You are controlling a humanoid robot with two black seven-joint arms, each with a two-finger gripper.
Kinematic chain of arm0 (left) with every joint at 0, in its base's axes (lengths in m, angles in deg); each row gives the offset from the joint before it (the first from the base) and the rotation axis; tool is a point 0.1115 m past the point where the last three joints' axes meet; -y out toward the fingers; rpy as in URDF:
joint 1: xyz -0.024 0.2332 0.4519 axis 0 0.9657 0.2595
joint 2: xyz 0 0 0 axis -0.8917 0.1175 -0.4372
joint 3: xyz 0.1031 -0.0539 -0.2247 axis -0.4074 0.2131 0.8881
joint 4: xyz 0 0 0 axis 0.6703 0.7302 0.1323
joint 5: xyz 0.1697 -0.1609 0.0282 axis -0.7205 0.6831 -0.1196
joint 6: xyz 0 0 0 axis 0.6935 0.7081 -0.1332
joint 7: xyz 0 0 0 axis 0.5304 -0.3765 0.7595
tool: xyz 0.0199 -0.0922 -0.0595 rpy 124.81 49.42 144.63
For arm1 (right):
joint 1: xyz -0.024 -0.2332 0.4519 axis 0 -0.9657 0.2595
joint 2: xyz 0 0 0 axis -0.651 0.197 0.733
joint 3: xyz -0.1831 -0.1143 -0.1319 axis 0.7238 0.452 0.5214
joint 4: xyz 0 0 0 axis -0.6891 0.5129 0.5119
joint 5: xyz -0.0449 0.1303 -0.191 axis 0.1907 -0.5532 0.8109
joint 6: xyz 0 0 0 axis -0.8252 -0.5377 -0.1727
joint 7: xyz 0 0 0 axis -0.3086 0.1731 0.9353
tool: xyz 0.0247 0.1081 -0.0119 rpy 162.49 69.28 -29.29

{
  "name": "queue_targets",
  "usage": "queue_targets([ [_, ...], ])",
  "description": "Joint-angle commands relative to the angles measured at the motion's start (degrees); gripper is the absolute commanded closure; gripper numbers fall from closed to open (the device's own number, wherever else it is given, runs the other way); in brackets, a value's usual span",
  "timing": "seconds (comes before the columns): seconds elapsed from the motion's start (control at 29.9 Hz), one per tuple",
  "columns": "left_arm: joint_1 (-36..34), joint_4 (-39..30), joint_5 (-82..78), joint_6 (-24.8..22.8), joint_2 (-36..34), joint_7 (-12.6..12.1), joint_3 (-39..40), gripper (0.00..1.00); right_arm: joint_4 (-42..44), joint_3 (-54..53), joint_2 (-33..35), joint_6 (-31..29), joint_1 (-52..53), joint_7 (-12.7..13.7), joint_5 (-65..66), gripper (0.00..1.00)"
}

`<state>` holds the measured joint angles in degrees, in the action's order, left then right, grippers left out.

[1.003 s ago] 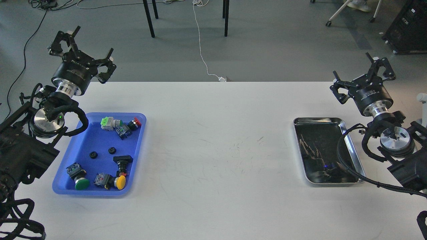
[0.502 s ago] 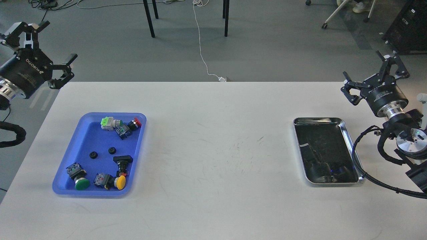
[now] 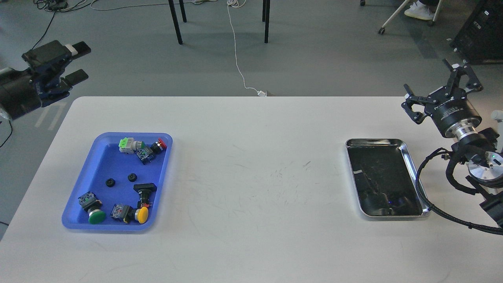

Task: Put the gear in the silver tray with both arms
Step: 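Lower the left gripper onto a small black gear in the blue tray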

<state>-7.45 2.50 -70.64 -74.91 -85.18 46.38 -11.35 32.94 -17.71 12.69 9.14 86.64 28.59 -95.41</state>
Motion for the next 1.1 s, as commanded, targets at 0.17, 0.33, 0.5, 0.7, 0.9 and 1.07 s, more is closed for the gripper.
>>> queue_targets([
  [0.17, 0.01, -7.44, -20.73, 0.01, -0.98, 0.16, 0.03, 0.06, -0.07, -0.03, 0.19, 0.00, 0.01, 0.00, 0.42, 0.01],
  [0.33, 0.53, -8.15, -34.35, 5.40, -0.19, 0.33, -4.61, 0.06, 0.02, -0.11, 0.19, 0.00, 0.01, 0.00, 0.59, 0.01],
  [0.5, 0.44, -7.53, -48.15, 16.04, -0.19, 0.69, -14.11, 0.08, 0.01, -0.11, 0.46, 0.00, 0.01, 0.00, 0.59, 0.01],
  [0.7, 0.45, -2.18, -55.82, 22.82, -0.01, 0.69, -23.60, 0.22, 0.01, -0.03, 0.46, 0.00, 0.01, 0.00, 0.59, 0.01],
  [0.9, 0.53, 2.66, -55.82, 27.40, 2.01, 0.86, -27.04, 0.32, 0.02, 0.06, 0.46, 0.00, 0.01, 0.00, 0.68, 0.01],
  [1.07, 0.36, 7.22, -55.82, 28.36, 5.61, 0.78, -29.94, 0.37, -0.07, 0.06, 0.19, 0.00, 0.01, 0.00, 0.68, 0.01],
])
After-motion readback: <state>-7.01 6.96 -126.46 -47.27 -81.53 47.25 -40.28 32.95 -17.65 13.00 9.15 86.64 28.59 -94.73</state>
